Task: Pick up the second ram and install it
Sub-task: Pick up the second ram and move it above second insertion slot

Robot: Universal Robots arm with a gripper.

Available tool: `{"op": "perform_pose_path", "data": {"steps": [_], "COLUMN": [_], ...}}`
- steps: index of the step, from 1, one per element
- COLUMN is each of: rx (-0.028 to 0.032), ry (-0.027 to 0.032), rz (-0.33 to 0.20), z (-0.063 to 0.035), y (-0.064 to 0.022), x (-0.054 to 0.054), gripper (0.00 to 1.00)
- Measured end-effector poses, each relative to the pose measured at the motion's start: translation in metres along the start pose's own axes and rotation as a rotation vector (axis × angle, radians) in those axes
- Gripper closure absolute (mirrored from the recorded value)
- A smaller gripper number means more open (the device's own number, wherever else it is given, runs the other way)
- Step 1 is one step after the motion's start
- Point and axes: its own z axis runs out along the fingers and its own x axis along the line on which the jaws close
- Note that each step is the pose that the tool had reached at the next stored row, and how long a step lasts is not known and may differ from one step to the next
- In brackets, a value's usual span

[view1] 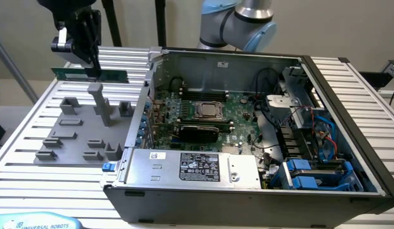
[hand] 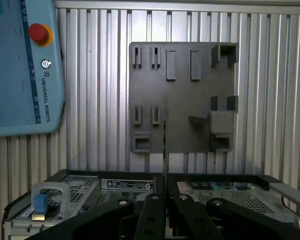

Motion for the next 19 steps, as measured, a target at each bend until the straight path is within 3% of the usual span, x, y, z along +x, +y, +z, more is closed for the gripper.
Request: {"op": "perform_pose_path", "data": {"steps": [19], "rx": [-0.0001], "ry": [0.0001], "rz": [0.000], "z": [-0.0038], "y": [-0.0865], "x": [-0.002], "gripper": [0.87]}}
